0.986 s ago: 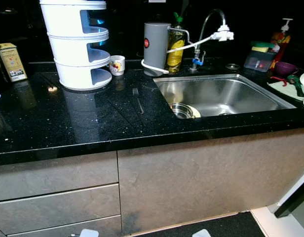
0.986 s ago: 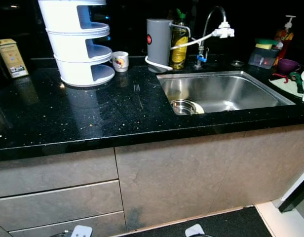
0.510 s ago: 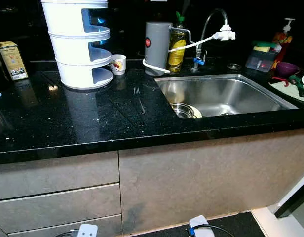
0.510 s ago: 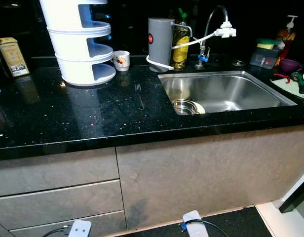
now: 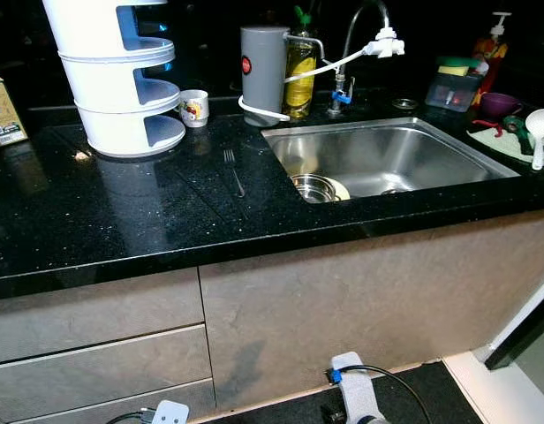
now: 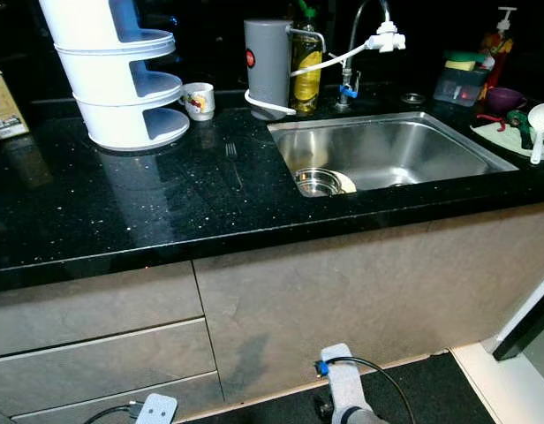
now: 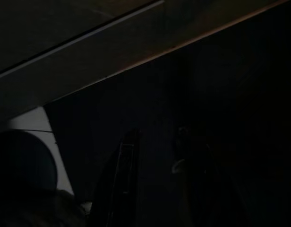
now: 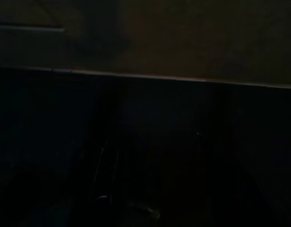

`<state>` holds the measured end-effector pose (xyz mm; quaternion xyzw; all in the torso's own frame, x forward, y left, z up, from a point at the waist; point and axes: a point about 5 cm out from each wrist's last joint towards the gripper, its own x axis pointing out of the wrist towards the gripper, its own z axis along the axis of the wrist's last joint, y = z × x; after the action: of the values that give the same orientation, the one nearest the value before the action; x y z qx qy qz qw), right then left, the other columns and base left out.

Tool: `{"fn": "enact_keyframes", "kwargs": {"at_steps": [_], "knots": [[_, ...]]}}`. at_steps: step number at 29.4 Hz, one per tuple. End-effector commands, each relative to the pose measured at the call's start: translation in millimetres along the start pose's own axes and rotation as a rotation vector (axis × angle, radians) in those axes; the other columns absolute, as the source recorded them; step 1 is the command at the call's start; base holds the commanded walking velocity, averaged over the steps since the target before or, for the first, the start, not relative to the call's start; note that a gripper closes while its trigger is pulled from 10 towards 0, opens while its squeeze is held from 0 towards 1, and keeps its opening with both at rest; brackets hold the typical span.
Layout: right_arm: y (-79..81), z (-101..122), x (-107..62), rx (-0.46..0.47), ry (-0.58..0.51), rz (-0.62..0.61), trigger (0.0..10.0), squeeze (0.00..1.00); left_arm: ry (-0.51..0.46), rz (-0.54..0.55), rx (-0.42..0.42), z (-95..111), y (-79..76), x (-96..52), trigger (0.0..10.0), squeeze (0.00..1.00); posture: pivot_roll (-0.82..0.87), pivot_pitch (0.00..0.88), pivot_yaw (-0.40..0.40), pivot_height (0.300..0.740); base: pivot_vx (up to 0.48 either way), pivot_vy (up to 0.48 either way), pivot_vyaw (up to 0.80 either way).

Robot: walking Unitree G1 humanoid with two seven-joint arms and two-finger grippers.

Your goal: Kitchen organization

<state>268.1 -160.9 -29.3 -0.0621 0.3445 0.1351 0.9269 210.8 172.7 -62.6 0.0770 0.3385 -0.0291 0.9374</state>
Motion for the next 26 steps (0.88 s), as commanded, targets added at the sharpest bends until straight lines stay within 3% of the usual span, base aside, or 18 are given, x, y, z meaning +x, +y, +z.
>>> {"fn": "enact_keyframes", "kwargs": {"at_steps": [1, 4, 8, 14, 16, 17, 21, 26], "knots": [[3.0, -11, -1.6, -0.009, 0.050, 0.023, 10.0, 0.00, 0.017, 0.009, -0.009, -6, 0.9, -1.9, 10.0, 0.00, -0.05, 0.143, -0.016, 0.740, 0.000, 0.000, 0.00], [1.9, -19, -4.0, -0.050, 0.079, 0.048, 10.0, 0.00, -0.008, 0.009, -0.072, 0, -3.0, -0.3, 10.0, 0.00, -0.07, 0.150, -0.009, 0.740, 0.000, 0.000, 0.00], [-2.9, -23, -6.9, -0.090, 0.098, 0.057, 10.0, 0.00, -0.017, -0.013, -0.063, 4, -9.0, 1.2, 10.0, 0.00, -0.07, 0.143, -0.013, 0.740, 0.000, 0.000, 0.00], [-3.3, -11, -7.8, -0.131, 0.037, 0.101, 10.0, 0.00, -0.036, -0.006, -0.100, 8, -10.2, 2.3, 10.0, 0.00, -0.09, 0.158, -0.001, 0.740, 0.000, 0.000, 0.00], [-7.4, 11, -21.7, -0.189, -0.073, 0.130, 10.0, 0.00, -0.061, -0.033, -0.089, 12, -13.1, 2.3, 10.0, 0.00, -0.10, 0.169, -0.001, 0.740, 0.000, 0.000, 0.00], [-7.4, 11, -21.7, -0.189, -0.073, 0.130, 10.0, 0.00, -0.061, -0.033, -0.089, 12, -13.1, 2.3, 10.0, 0.00, -0.10, 0.169, -0.001, 0.740, 0.000, 0.000, 0.00], [-18.4, 40, -51.6, -0.232, -0.237, 0.049, 10.0, 0.00, -0.111, -0.045, -0.085, 20, -9.9, 2.1, 10.0, 0.00, -0.12, 0.174, 0.012, 0.740, 0.000, 0.000, 0.00], [-19.3, 57, -63.4, -0.304, -0.323, 0.002, 10.0, 0.00, -0.149, -0.085, -0.077, 23, -10.6, -0.9, 10.0, 0.00, -0.14, 0.173, 0.017, 0.740, 0.000, 0.000, 0.00]]}}
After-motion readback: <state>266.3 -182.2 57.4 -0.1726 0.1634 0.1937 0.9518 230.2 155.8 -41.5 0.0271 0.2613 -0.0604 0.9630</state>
